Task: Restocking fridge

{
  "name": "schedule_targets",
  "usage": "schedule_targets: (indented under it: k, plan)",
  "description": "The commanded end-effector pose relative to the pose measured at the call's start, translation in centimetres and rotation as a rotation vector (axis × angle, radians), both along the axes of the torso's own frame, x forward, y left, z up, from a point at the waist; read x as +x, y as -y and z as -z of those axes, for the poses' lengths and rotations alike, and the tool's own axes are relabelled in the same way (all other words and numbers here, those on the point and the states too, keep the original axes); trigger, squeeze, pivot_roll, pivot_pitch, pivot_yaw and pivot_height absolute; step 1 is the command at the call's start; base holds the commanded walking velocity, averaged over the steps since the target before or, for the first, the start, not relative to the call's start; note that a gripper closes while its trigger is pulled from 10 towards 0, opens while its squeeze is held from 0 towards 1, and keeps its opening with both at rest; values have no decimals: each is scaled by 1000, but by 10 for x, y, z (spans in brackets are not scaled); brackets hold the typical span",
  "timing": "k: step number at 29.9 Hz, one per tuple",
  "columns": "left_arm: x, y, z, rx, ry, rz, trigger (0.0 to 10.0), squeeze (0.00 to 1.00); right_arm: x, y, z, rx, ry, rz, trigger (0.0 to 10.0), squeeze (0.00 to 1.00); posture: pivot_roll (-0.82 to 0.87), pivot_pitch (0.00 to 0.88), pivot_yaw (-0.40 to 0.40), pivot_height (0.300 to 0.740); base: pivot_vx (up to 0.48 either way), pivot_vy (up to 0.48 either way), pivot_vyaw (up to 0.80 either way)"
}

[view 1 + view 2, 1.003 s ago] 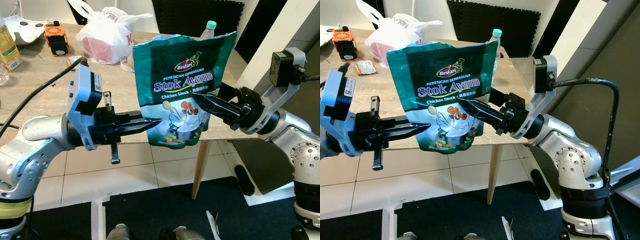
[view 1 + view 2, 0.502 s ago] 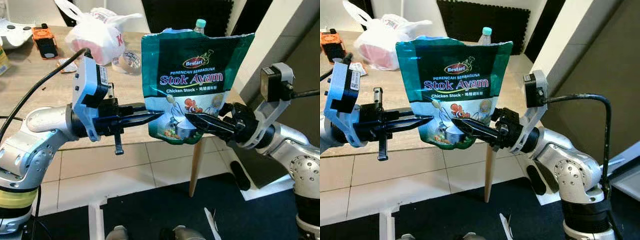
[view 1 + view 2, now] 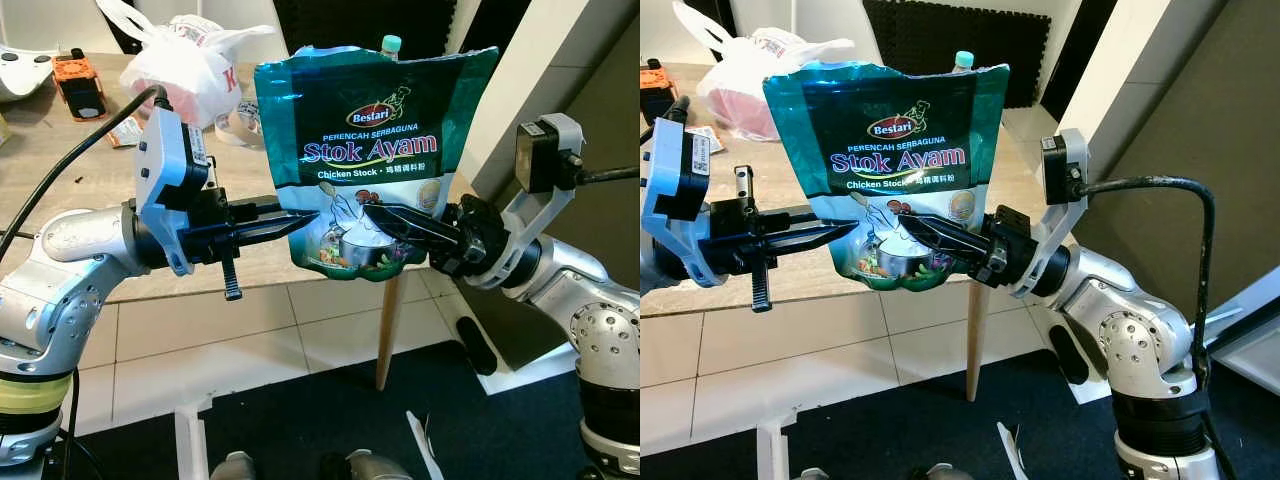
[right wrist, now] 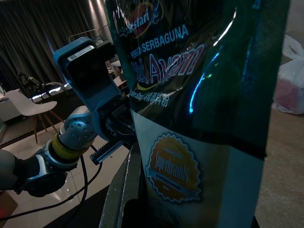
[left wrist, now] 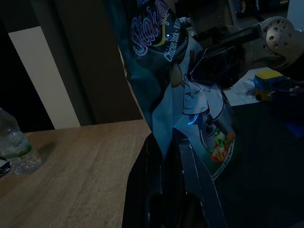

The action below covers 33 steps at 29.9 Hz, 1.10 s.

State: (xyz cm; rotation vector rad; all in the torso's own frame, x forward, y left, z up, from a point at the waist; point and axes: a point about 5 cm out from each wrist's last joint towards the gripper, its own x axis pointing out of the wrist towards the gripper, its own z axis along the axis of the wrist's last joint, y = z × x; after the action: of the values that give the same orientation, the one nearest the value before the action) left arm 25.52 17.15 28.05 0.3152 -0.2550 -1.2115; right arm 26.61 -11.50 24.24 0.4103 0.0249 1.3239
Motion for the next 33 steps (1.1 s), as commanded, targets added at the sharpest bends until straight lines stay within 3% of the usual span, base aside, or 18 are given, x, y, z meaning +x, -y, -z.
schedule_targets:
  k: [1, 3, 4, 5, 11, 12, 19, 21, 22, 26, 27, 31, 33]
  plan:
    - [-1, 6, 4, -13, -5, 6, 10000, 0, -2, -4, -10, 36, 33, -36, 0, 0, -23, 30, -148, 740, 0, 0, 0]
    - [0, 7, 4, -22, -3, -5, 10000, 0, -3, -4, -10, 36, 34, -38, 0, 0, -21, 31, -149, 740, 0, 0, 0]
    - [1, 7, 4, -36, -12, -10, 10000, 255, -3, -5, -9, 33, 35, -37, 1569, 0, -21, 31, -149, 740, 0, 0, 0]
    - [4, 7, 3, -56, -21, -25, 10000, 1000, -3, -7, -8, 29, 35, -35, 10000, 0, -22, 32, -149, 740, 0, 0, 0]
    - [9, 7, 1, -94, -28, -79, 10000, 1000, -3, -10, -6, 22, 34, -26, 10000, 0, -26, 32, -145, 740, 0, 0, 0]
    - [5, 7, 1, -140, -67, -77, 10000, 0, 0, -9, -3, 17, 31, 20, 10000, 0, -28, 30, -142, 740, 0, 0, 0]
    - [-4, 3, 9, -182, -123, -53, 10000, 0, 15, 0, 4, 3, 16, 202, 10000, 0, -30, 28, -141, 740, 0, 0, 0]
    - [-5, -3, 19, -268, -182, -78, 10000, 0, 39, 22, 17, -14, -11, 487, 10000, 0, -26, 28, -138, 740, 0, 0, 0]
    - [-5, -3, 19, -268, -182, -78, 10000, 0, 39, 22, 17, -14, -11, 487, 10000, 0, -26, 28, -138, 740, 0, 0, 0]
    - [-6, -4, 39, -357, -264, -143, 10000, 0, 55, 57, 39, -62, -53, 834, 10000, 0, -33, 29, -135, 740, 0, 0, 0]
    - [-6, -4, 39, -357, -264, -143, 10000, 0, 55, 57, 39, -62, -53, 834, 10000, 0, -33, 29, -135, 740, 0, 0, 0]
    - [3, 1, 63, -372, -323, -281, 10000, 0, 56, 89, 47, -118, -20, 1095, 10000, 0, -34, 36, -134, 740, 0, 0, 0]
    - [5, 2, 67, -375, -332, -309, 10000, 0, 56, 94, 47, -112, -18, 1136, 10000, 0, -34, 36, -134, 740, 0, 0, 0]
